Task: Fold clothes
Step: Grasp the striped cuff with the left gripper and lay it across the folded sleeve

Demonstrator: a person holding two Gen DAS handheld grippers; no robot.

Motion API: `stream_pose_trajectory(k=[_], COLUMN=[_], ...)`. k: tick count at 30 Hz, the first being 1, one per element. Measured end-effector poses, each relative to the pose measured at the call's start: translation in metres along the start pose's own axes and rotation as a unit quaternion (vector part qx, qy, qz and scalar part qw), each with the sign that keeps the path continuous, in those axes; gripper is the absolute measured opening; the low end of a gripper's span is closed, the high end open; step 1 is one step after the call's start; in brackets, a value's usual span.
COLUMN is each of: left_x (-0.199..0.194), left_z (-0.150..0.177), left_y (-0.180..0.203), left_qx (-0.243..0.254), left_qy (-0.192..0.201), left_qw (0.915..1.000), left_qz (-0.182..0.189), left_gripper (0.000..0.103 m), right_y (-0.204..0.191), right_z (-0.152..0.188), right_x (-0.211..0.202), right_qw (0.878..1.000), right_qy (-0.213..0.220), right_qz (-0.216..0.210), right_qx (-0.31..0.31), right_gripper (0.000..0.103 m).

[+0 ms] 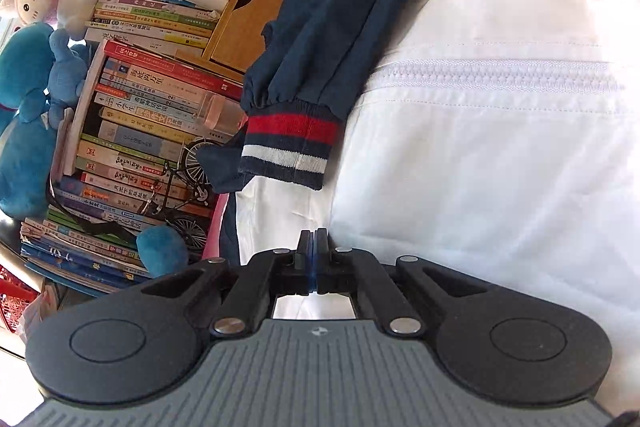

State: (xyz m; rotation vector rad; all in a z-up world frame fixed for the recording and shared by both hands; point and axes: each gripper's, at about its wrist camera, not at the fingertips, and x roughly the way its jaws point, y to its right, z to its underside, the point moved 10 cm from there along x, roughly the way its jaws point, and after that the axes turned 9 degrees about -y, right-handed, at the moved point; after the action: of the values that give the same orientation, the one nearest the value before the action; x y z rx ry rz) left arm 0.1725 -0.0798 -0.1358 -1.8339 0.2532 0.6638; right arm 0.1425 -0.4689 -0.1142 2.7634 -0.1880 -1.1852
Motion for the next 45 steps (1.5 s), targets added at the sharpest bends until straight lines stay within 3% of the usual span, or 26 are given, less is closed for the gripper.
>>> stream_pose_trajectory(k=[2,4,5,6,7,8,10,12,16,17,18,20,22,23,25,30,33,37,41,42,45], left_x=[-0.004,-0.008,-0.010,-0.013,-0.015,-0.016,-0.014,-0.006,0.022,0.027,0.035,0.040,0.035,0.033,0.026,0.013,0.013,0.029,0.026,0.024,0.008], left_z=[0.002,0.005,0.006,0.007,0.008,0.008,0.005,0.000,-0.013,-0.016,-0.016,-0.016,-0.014,-0.012,-0.004,0.018,0.024,0.042,0.049,0.048,0.046], left_y=[-0.011,-0.036,-0.051,-0.064,-0.074,-0.083,-0.095,-0.100,-0.086,-0.082,-0.077,-0.071,-0.076,-0.079,-0.090,-0.112,-0.104,-0.080,-0.071,-0.072,-0.090], left_qx=[-0.049,-0.162,-0.234,-0.307,-0.375,-0.435,-0.505,-0.535,-0.565,-0.572,-0.582,-0.595,-0.599,-0.599,-0.607,-0.605,-0.581,-0.567,-0.547,-0.546,-0.587], left_qy=[0.000,-0.001,0.009,0.025,0.046,0.067,0.093,0.096,0.054,0.043,0.026,0.014,0.024,0.025,0.034,0.051,0.038,-0.020,-0.006,-0.008,0.043], left_qw=[0.9983,0.9817,0.9608,0.9287,0.8857,0.8372,0.7709,0.7520,0.7347,0.7320,0.7309,0.7331,0.7387,0.7420,0.7367,0.7368,0.7601,0.7817,0.8034,0.8028,0.7611], left_qz=[0.031,0.100,0.148,0.207,0.269,0.325,0.377,0.372,0.371,0.368,0.356,0.329,0.309,0.301,0.297,0.298,0.288,0.260,0.236,0.240,0.272], left_gripper=[0.010,0.029,0.050,0.076,0.086,0.092,0.092,0.092,0.091,0.080,0.049,0.040,0.008,0.007,0.007,0.007,0.007,0.004,0.002,0.003,0.002], right_y=[-0.004,-0.008,-0.009,-0.009,-0.008,-0.007,-0.007,-0.007,-0.007,-0.007,-0.006,-0.006,-0.007,-0.007,-0.007,-0.010,-0.013,-0.013,-0.007,-0.006,-0.004], right_z=[0.001,0.001,0.001,0.002,0.002,0.002,0.002,0.002,0.002,0.002,0.002,0.002,0.002,0.002,0.002,0.001,0.001,0.001,0.002,0.003,0.004], right_x=[-0.001,-0.002,-0.002,-0.001,-0.001,-0.001,0.000,0.000,0.000,0.000,0.000,0.000,0.000,0.000,0.000,-0.001,-0.003,-0.002,0.001,0.002,0.003], right_qw=[1.000,1.000,1.000,1.000,1.000,1.000,1.000,1.000,1.000,1.000,1.000,1.000,1.000,1.000,1.000,0.999,0.999,0.999,1.000,1.000,1.000], right_qy=[0.001,0.003,0.003,0.002,0.000,-0.001,-0.002,-0.002,-0.002,-0.002,-0.002,-0.002,-0.001,0.000,0.001,0.004,0.008,0.008,-0.002,-0.005,-0.011], right_qz=[0.006,0.011,0.014,0.010,0.006,0.004,0.002,0.002,0.003,0.002,0.002,0.003,0.005,0.006,0.007,0.012,0.020,0.019,-0.003,-0.010,-0.024], right_qx=[-0.011,-0.022,-0.028,-0.025,-0.021,-0.019,-0.017,-0.017,-0.018,-0.018,-0.018,-0.018,-0.020,-0.021,-0.022,-0.031,-0.040,-0.038,-0.017,-0.010,0.003], right_gripper=[0.103,0.103,0.103,0.103,0.103,0.103,0.103,0.103,0.103,0.103,0.103,0.103,0.103,0.103,0.103,0.103,0.103,0.103,0.103,0.103,0.103])
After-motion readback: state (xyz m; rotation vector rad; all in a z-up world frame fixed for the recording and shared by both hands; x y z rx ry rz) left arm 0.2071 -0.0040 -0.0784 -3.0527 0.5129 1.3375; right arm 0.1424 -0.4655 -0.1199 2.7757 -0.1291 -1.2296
